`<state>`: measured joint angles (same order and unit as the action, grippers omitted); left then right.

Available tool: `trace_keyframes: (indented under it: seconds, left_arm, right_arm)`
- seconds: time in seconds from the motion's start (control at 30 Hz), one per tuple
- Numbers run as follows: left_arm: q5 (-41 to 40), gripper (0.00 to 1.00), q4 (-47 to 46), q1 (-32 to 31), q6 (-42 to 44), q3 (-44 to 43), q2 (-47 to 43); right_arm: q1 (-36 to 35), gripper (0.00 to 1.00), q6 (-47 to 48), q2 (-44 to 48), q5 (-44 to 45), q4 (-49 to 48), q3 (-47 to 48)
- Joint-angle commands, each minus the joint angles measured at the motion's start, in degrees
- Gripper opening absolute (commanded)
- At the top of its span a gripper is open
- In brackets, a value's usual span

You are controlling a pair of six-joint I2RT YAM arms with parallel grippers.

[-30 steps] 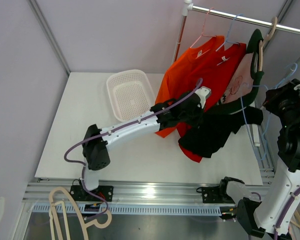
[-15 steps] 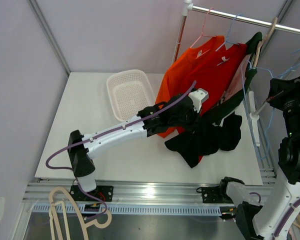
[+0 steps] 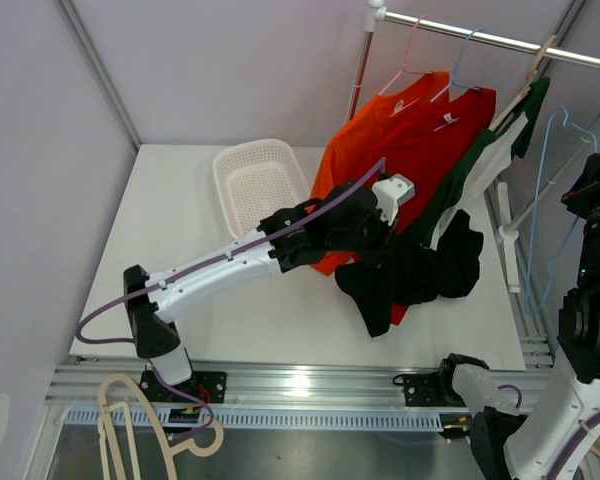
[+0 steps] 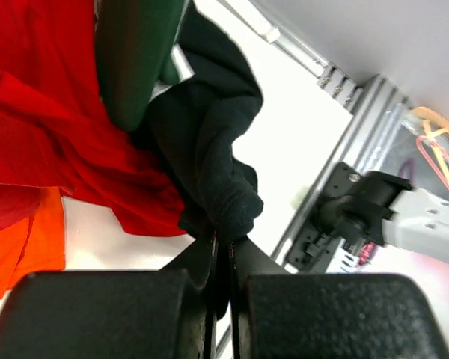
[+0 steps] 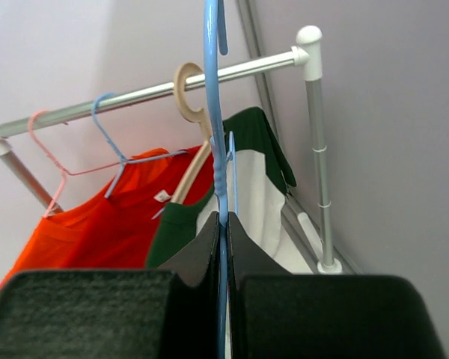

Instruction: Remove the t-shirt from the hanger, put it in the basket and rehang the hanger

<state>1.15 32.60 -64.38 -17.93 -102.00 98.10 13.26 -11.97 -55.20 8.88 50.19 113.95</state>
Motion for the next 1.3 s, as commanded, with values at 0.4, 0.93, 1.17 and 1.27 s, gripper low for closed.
trace_keyframes:
  seconds: [0.4,0.93,1.17,1.27]
  left_arm:
    - [-8.4,0.01,11.2,8.2,10.3,-37.7,-4.8]
    - [-15.8,0.01,-34.4,19.6,34.6,-24.7,-12.0]
    - [-14.1,0.01,-37.8,19.8,40.8,-40.1,-2.5]
    - [-14.1,0.01,-44.9,20.6,44.4,-38.8,-1.8]
  right_arm:
    - [-0.1,0.0,3.7,-8.9,4.7,-17.8,-9.0]
    - [2.7,0.0,11.0,-20.9,4.8,-33.7,-9.5]
    - [5.4,0.0,11.4,-26.2,3.2,-35.5,-7.4]
    - [6.0,0.0,11.6,-28.4,2.3,-37.0,-6.7]
